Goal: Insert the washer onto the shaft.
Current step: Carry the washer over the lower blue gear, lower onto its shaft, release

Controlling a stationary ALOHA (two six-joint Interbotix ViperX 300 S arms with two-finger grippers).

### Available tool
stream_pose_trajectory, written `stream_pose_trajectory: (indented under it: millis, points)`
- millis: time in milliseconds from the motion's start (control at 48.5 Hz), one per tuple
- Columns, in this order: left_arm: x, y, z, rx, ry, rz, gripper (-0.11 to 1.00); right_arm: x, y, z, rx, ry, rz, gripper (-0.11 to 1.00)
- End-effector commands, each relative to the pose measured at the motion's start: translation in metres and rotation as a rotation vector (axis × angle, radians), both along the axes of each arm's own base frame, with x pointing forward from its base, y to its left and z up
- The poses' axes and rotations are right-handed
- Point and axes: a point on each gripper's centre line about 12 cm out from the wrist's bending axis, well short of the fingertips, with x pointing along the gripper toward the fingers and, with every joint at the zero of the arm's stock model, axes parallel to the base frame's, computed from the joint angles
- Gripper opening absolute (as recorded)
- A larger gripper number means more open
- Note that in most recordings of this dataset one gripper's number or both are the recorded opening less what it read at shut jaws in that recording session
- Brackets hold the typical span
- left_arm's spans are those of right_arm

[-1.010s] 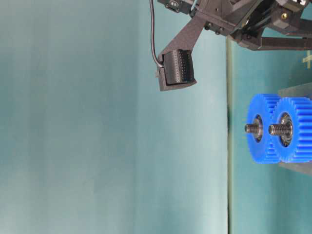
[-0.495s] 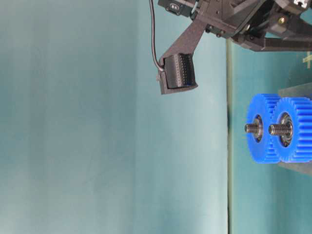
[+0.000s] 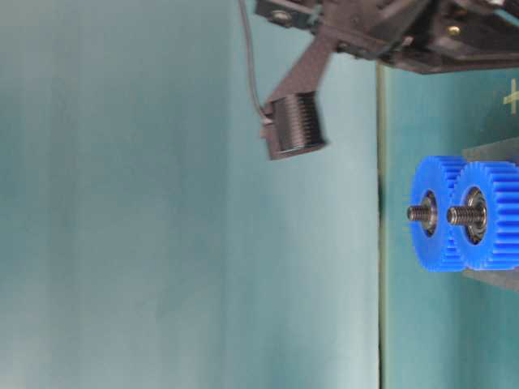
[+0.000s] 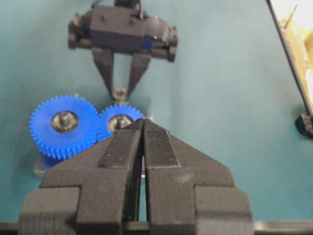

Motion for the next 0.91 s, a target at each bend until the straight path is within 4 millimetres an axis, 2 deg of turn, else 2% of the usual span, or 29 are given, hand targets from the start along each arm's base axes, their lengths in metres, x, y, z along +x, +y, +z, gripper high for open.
stream_pose_trajectory:
  millis: [0, 165, 309, 536, 660, 886]
  points:
    - [0.002, 0.000, 0.009, 0.002, -0.028, -0.002, 0.00, 0.010, -0.001, 0.036, 0.004, -0.074, -0.012, 0.32]
    - [0.001, 0.000, 0.008, 0.005, -0.028, -0.003, 0.00, 0.025, -0.001, 0.065, 0.004, -0.123, -0.013, 0.32]
    - [0.001, 0.000, 0.008, 0.003, -0.031, -0.001, 0.00, 0.041, -0.001, 0.077, 0.001, -0.154, -0.011, 0.32]
    - [0.001, 0.000, 0.009, 0.003, -0.035, -0.001, 0.00, 0.061, 0.002, 0.078, -0.001, -0.170, 0.005, 0.32]
    - [0.001, 0.000, 0.006, 0.003, -0.028, -0.003, 0.00, 0.068, 0.005, 0.072, -0.001, -0.160, 0.013, 0.32]
    - [0.001, 0.000, 0.006, 0.004, -0.034, -0.002, 0.00, 0.080, 0.010, 0.072, -0.001, -0.170, 0.027, 0.32]
